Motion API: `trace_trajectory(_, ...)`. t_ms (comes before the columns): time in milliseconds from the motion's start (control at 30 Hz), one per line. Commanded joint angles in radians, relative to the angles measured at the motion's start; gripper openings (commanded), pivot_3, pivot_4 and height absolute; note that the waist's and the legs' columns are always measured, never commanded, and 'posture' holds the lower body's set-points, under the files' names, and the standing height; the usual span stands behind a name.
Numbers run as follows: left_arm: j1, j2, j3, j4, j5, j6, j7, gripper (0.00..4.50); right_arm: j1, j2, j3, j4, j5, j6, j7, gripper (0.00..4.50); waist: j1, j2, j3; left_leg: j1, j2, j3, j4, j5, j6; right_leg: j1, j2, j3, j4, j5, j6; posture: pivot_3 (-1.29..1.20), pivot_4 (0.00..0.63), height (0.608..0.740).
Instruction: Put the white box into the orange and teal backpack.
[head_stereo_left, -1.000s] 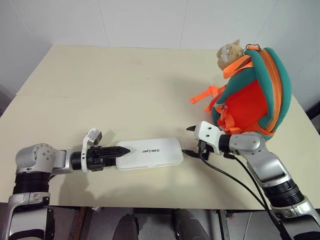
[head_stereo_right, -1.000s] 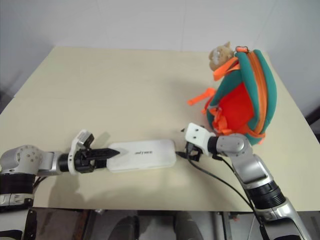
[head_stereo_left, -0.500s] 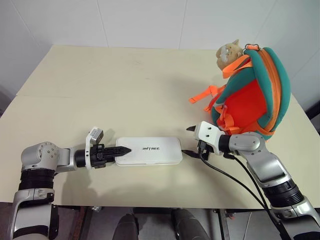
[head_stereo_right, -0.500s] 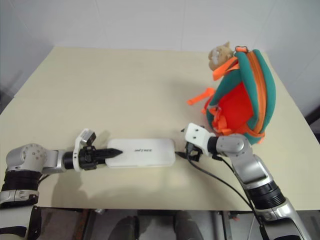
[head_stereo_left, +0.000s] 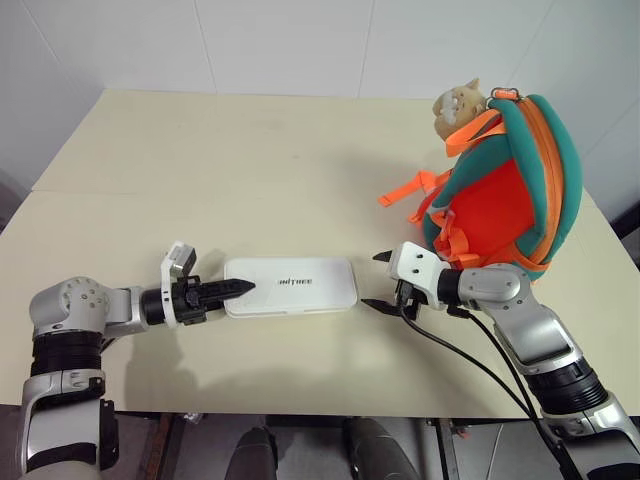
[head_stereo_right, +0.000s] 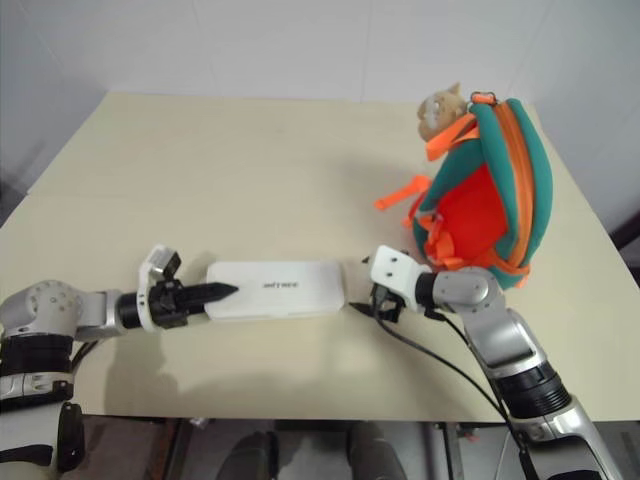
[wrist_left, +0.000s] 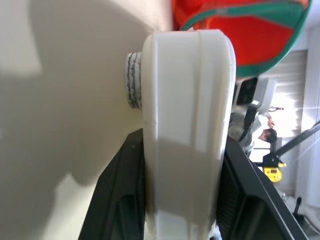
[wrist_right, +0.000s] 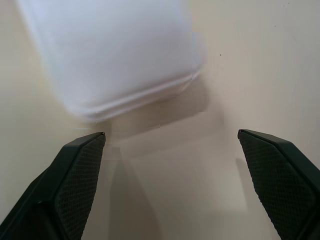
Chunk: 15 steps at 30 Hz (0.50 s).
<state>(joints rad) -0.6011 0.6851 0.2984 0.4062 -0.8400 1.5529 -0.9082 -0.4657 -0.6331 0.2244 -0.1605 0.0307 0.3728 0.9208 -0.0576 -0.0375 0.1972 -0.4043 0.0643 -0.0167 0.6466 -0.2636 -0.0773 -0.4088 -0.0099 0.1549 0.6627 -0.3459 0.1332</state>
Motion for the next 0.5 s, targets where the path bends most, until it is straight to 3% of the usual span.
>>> trace_trajectory(33,-0.048,0.008,0.085,-0.044,-0.044,0.017,0.019,1.33,-0.005,-0.004,-0.058,-0.051,0.029,-0.001,-0.022,4.5,0.001,0.0,0.0,0.0,0.0,0.0,0.0,0.0,0.0,0.0,0.0,0.0,0.0,0.0,0.0,0.0,0.15,0.74)
trace_trajectory(233,-0.079,-0.014,0.206,-0.111,-0.108,0.061,0.09,1.33,0.012,0.03,-0.124,-0.088,0.06,0.011,-0.097,4.5,0.0,0.0,0.0,-0.001,0.0,0.0,-0.001,0.0,0.0,-0.001,0.0,0.0,-0.001,0.0,0.0,0.0,0.15,0.74)
trace_trajectory(500,-0.106,-0.041,0.273,-0.231,-0.269,0.062,0.226,1.33,0.066,0.268,-0.227,-0.257,0.034,0.109,-0.452,4.5,0.0,0.0,0.0,-0.001,0.001,-0.001,-0.001,0.0,-0.001,-0.001,0.0,0.0,0.0,0.0,0.0,0.0,0.15,0.74)
